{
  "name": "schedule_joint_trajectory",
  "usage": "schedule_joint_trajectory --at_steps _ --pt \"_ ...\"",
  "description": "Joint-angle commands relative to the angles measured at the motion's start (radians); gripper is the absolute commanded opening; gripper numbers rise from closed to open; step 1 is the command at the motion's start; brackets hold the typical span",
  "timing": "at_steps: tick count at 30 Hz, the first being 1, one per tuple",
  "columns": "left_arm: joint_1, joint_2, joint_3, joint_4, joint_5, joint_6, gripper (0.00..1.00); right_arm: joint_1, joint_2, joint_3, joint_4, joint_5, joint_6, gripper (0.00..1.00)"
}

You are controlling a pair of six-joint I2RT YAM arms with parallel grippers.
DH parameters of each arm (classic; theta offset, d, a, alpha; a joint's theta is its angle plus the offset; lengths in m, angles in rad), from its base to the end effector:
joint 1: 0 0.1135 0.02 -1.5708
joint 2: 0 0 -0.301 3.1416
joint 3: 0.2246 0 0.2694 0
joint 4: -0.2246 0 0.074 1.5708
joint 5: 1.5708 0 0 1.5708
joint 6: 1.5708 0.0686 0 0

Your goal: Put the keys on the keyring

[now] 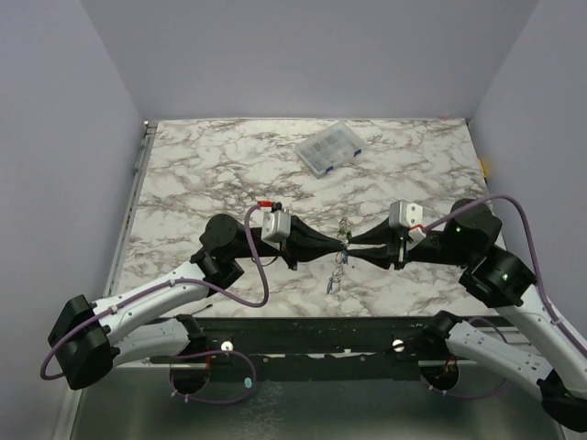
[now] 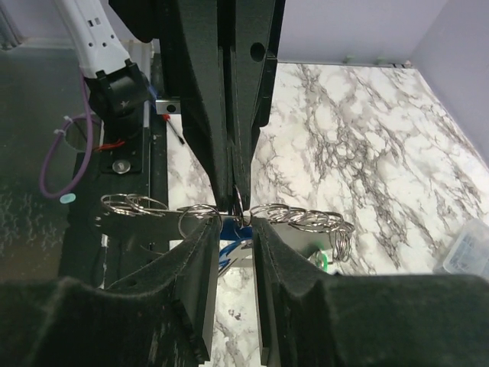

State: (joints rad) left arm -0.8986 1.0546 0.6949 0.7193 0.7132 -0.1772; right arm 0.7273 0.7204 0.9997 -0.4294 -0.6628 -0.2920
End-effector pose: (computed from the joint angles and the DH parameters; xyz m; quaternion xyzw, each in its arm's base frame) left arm 0.1244 -0.2284 0.3833 0.4568 0.3978 -0.5654 0.5598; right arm 0.0887 0.1355 0.4230 -0.5349 0.5223 0.3740 0.5488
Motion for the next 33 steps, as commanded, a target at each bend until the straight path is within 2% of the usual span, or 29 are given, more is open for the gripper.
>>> schedule_joint_trajectory --at_steps 1,9,16,28,33 --pt "-0.005 -0.032 -0.02 0.157 0.02 -0.053 0.0 0.005 -0.013 -0.002 0.073 -0.037 0.025 0.33" --pt "-0.003 -0.038 -0.043 0.252 0.024 -0.108 0.0 0.005 0.021 -0.011 0.137 -0.077 0.048 0.32" --pt "-0.003 -0.04 -0.052 0.273 0.024 -0.106 0.0 0.005 0.035 -0.006 0.158 -0.098 0.056 0.3" --pt "-0.003 -0.022 -0.057 0.279 0.037 -0.098 0.0 0.006 0.06 0.002 0.173 -0.138 0.07 0.17" --pt "-0.003 -0.016 -0.059 0.279 0.038 -0.094 0.0 0.005 0.08 0.014 0.139 -0.137 0.058 0.01"
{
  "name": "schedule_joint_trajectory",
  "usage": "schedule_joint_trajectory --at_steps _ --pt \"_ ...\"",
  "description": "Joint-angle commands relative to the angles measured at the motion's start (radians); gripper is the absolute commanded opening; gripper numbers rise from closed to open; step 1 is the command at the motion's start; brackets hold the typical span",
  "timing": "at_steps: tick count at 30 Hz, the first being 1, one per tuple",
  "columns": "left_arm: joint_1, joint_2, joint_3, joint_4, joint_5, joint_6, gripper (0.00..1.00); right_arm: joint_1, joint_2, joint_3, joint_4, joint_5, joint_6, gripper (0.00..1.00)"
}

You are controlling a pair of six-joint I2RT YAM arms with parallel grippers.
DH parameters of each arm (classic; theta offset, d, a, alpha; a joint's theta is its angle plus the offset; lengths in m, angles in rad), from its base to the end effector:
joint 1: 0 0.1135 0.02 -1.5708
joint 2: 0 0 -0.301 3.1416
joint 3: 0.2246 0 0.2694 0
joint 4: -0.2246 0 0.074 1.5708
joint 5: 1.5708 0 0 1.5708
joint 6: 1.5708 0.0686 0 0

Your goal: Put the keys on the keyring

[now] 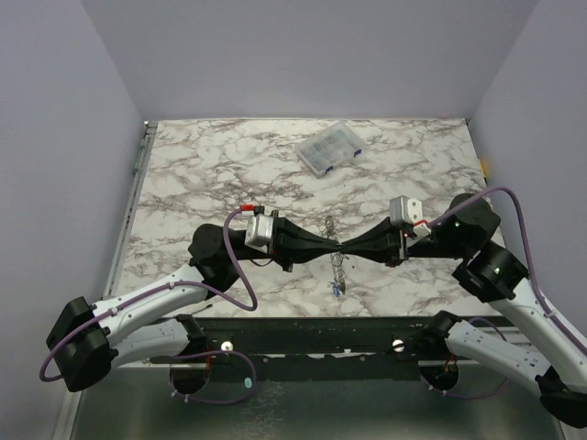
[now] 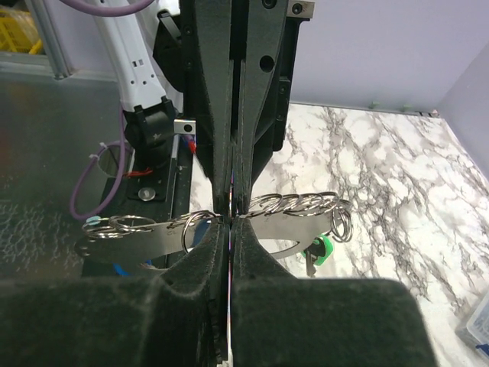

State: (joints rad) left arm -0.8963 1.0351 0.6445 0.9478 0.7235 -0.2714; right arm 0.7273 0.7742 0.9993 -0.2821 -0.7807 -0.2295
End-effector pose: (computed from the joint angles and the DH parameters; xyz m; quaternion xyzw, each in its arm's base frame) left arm 0.1135 -0.2146 0.3941 0.4340 0.3369 -0.5941 0.5876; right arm 0.0948 0.1490 0.4341 -0.5414 0.4765 0.4245 0.5473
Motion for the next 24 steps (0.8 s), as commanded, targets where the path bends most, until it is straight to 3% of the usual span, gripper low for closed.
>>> schedule_joint_trajectory --at_steps 1,6,13,24 --pt "-0.004 0.003 -0.01 0.051 0.026 -0.001 0.0 0.005 0.029 0.02 -0.017 -0.006 -0.005 0.01" --pt "-0.001 0.027 0.007 0.022 0.076 -0.004 0.02 0.005 0.053 0.068 -0.095 0.062 -0.016 0.01" --pt "0.009 0.042 0.056 -0.141 0.102 0.052 0.29 0.006 0.094 0.15 -0.234 0.128 -0.06 0.01" --pt "0.011 0.062 0.246 -0.795 0.028 0.434 0.3 0.006 0.157 0.222 -0.372 0.215 -0.089 0.01"
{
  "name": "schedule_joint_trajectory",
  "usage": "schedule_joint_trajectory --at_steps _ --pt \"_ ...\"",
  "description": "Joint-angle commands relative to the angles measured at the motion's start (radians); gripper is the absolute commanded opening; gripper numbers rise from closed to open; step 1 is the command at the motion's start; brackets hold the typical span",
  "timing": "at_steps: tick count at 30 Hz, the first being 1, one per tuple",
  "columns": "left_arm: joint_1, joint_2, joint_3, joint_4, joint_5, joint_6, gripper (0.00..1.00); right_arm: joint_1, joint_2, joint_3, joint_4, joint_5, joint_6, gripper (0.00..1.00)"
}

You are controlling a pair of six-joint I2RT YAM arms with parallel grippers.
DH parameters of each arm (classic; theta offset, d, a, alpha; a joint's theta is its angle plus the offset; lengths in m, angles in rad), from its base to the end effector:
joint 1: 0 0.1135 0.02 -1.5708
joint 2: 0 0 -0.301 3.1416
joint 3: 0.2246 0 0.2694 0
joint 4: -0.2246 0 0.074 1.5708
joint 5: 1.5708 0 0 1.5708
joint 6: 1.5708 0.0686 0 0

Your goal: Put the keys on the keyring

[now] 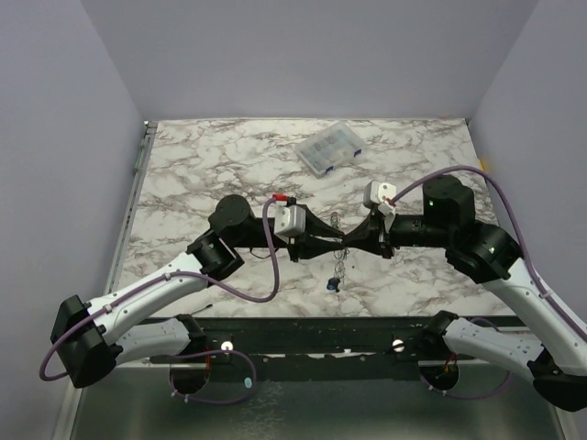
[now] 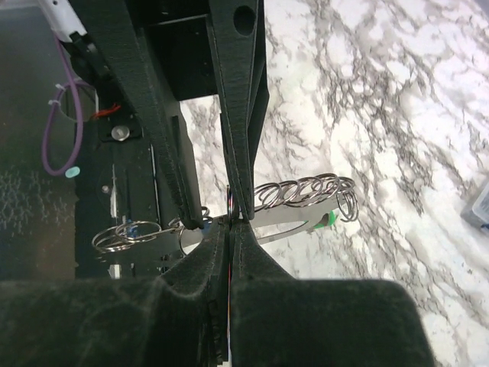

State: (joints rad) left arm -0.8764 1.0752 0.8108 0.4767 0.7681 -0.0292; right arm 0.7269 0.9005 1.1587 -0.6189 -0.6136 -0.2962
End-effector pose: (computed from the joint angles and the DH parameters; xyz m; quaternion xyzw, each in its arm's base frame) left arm 0.1340 -0.2354 0.3936 0.5052 0.4111 -0.5272 0.5457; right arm 0.1182 0.1580 0.4285 -0.5336 0.5996 0.3585 0.4766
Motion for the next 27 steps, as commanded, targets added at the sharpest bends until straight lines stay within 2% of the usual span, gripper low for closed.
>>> schedule_joint_trajectory --at_steps 1,6,10,19,27 --pt "-0.008 0.026 0.097 -0.374 -0.014 0.215 0.3 0.006 0.037 0.067 -0.044 0.049 -0.023 0.01" --pt "0.0 0.036 0.152 -0.532 -0.046 0.279 0.26 0.006 0.044 0.067 -0.071 0.044 -0.021 0.01" --pt "0.003 0.046 0.177 -0.576 -0.051 0.292 0.21 0.009 0.045 0.07 -0.078 0.038 -0.02 0.01" --pt "0.007 0.076 0.193 -0.593 -0.02 0.294 0.14 0.015 0.065 0.079 -0.098 0.02 -0.014 0.01" --pt "0.005 0.1 0.194 -0.593 0.008 0.286 0.14 0.027 0.09 0.087 -0.11 0.028 -0.017 0.01"
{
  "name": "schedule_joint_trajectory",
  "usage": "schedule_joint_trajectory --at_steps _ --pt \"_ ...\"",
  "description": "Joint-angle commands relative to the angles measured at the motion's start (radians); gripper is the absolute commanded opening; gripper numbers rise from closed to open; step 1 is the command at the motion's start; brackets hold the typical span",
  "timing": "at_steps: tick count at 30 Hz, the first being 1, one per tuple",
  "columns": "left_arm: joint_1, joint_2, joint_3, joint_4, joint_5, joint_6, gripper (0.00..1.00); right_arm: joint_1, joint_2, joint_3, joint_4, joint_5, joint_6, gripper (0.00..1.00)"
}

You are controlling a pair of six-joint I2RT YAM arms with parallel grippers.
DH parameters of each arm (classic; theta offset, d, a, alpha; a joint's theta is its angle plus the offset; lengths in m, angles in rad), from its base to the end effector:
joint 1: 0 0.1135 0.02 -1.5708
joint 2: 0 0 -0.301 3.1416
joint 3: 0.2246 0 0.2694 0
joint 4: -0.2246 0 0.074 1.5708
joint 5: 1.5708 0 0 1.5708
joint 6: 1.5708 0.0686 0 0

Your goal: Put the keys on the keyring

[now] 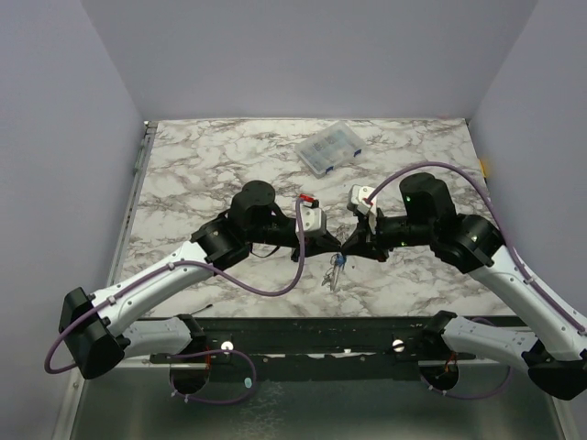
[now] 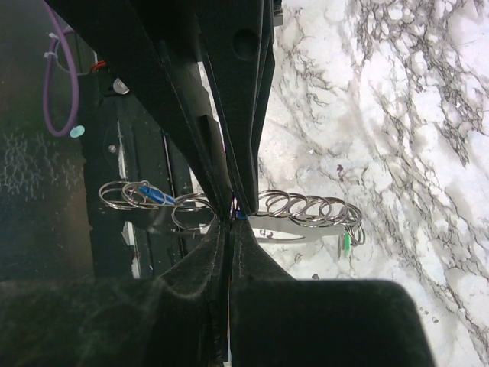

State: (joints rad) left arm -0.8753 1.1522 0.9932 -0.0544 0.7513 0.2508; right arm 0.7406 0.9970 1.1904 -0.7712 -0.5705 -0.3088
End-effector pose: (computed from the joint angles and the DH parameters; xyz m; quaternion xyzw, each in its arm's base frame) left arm 0.1485 -0.2510 0.3799 0.5813 0.4894 -0.4512 0.4680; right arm 0.1323 0.1712 0.4037 -0.5387 0.6631 0.3396 0.3935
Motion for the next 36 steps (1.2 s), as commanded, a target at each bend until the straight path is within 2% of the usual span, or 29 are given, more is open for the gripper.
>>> schedule_joint_trajectory --at_steps 1,5,7,10,15,16,17,20,22,29,36 --pt "0.003 0.025 0.01 -0.062 0.027 0.005 0.14 0.014 -0.005 0.057 0.042 -0.015 -0.004 0.01" --pt "0.0 0.043 0.01 -0.062 0.047 0.005 0.12 0.016 -0.005 0.058 0.046 -0.02 -0.004 0.01" --pt "-0.005 0.053 0.011 -0.061 0.05 0.007 0.0 0.017 -0.005 0.057 0.05 -0.022 -0.003 0.01" --pt "-0.013 0.048 0.009 -0.054 0.04 0.041 0.0 0.017 -0.012 0.048 0.07 -0.02 0.004 0.01" --pt "-0.019 -0.028 -0.062 0.125 -0.024 -0.008 0.0 0.017 -0.09 -0.014 0.179 0.02 0.035 0.02" --pt "-0.017 -0.041 -0.074 0.166 -0.026 -0.018 0.0 0.017 -0.118 -0.03 0.2 0.029 0.044 0.07" --pt "-0.017 -0.054 -0.088 0.2 -0.022 -0.028 0.0 0.016 -0.135 -0.046 0.22 0.044 0.057 0.18" --pt "-0.015 -0.087 -0.13 0.312 -0.007 -0.071 0.0 0.017 -0.165 -0.074 0.265 0.069 0.094 0.37" --pt "-0.015 -0.105 -0.155 0.368 -0.006 -0.086 0.0 0.017 -0.175 -0.078 0.281 0.077 0.113 0.46" --pt "-0.013 -0.15 -0.207 0.494 0.008 -0.134 0.0 0.016 -0.266 -0.139 0.375 0.1 0.146 0.5" --pt "-0.013 -0.181 -0.23 0.57 0.023 -0.174 0.0 0.017 -0.278 -0.155 0.365 0.07 0.161 0.54"
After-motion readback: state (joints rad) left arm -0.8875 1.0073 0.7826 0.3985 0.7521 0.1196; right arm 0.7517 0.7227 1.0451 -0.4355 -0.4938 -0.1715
